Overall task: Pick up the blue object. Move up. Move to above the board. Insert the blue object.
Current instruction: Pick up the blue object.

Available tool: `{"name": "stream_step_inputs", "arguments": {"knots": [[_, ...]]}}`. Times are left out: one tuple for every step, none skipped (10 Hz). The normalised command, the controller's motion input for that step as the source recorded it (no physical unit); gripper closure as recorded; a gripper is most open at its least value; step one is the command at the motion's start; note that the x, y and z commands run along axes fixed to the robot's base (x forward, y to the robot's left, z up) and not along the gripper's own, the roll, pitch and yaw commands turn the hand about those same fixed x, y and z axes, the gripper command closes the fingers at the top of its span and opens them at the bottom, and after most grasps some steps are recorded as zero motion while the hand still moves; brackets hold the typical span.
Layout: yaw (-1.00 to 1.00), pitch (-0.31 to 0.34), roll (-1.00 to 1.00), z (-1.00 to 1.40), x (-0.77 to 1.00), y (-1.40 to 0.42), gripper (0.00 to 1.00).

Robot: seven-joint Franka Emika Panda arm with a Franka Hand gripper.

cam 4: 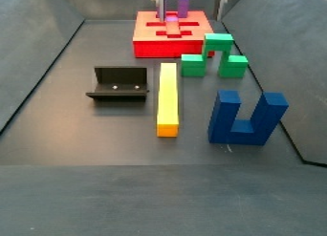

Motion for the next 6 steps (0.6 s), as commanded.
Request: {"name": "stream_step_inputs", "arguments": {"knots": [[0.00,-0.069,-0.01,-0.34,0.00,0.54,0.00],[0.00,-0.117,-0.04,-0.40,-0.17,0.71,0.00],[-0.07,-0.116,-0.02,-0.44,-0.27,0.77,0.00],[-0.11,-0.114,0.00,-0.45,-0.32,0.78,0.00],[-0.15,-0.107,0.00,-0.44,-0.32,0.72,0.00],[-0.18,-0.100,0.00,-0.42,-0.22,0.65,0.00]]}}
